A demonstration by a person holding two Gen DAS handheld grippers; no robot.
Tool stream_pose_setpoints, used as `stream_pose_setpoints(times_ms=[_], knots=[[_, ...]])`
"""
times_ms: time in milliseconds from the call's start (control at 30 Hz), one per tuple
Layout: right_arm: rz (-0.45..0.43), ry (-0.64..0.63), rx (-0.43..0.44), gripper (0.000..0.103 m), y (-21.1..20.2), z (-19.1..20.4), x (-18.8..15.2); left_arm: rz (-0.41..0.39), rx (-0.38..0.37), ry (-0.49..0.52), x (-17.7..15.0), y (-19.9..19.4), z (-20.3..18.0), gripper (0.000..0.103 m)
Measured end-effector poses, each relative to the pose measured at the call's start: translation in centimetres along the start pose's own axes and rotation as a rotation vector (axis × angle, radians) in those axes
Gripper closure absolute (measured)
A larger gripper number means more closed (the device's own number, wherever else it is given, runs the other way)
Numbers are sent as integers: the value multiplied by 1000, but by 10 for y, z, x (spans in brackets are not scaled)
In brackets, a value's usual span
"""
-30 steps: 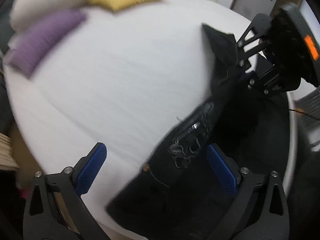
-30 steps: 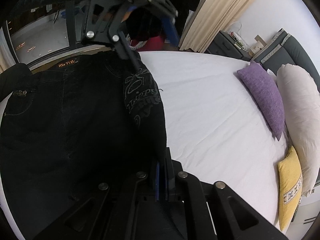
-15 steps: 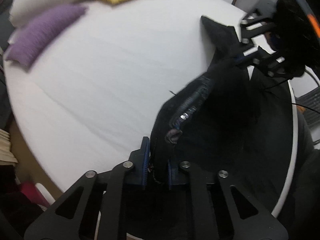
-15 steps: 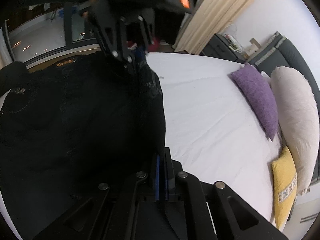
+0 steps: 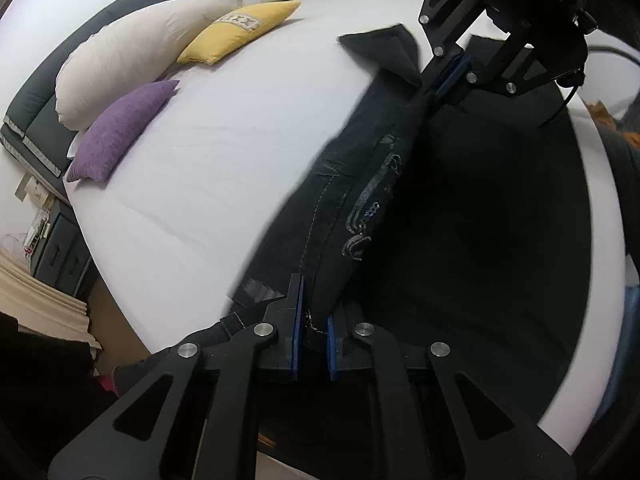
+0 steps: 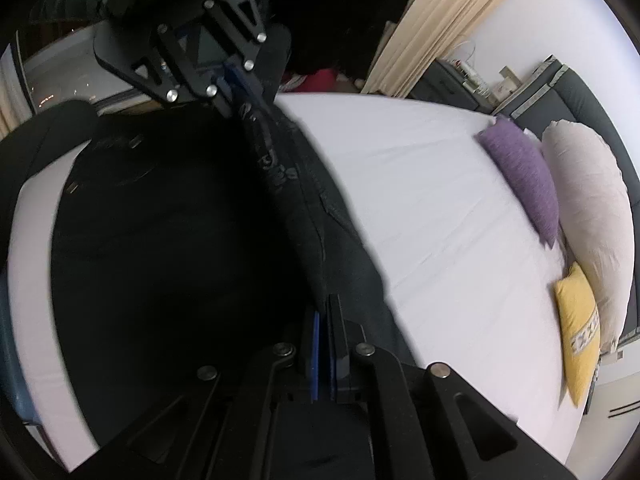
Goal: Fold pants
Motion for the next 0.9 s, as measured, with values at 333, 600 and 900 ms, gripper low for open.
stream_pose_setpoints(times_ms=[333, 600, 900], knots=[[55, 45, -19, 99, -39, 101, -29, -13, 69, -39, -64, 18, -69, 95], [94, 42, -65, 99, -45, 137, -42, -29, -7, -117, -84, -7, -82, 91], [102, 3, -165, 98, -46, 147, -40, -188, -66, -437, -98, -70, -59, 91]])
Point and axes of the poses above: each gripper's, at about its wrist camera, not at the fingertips, and y roughly the way its jaws point, z to its left, x to its top, the point moved 8 cm from there along y, roughly the way its jaws point, and after that the axes turned 14 degrees about -x, right-handed, at the moved point
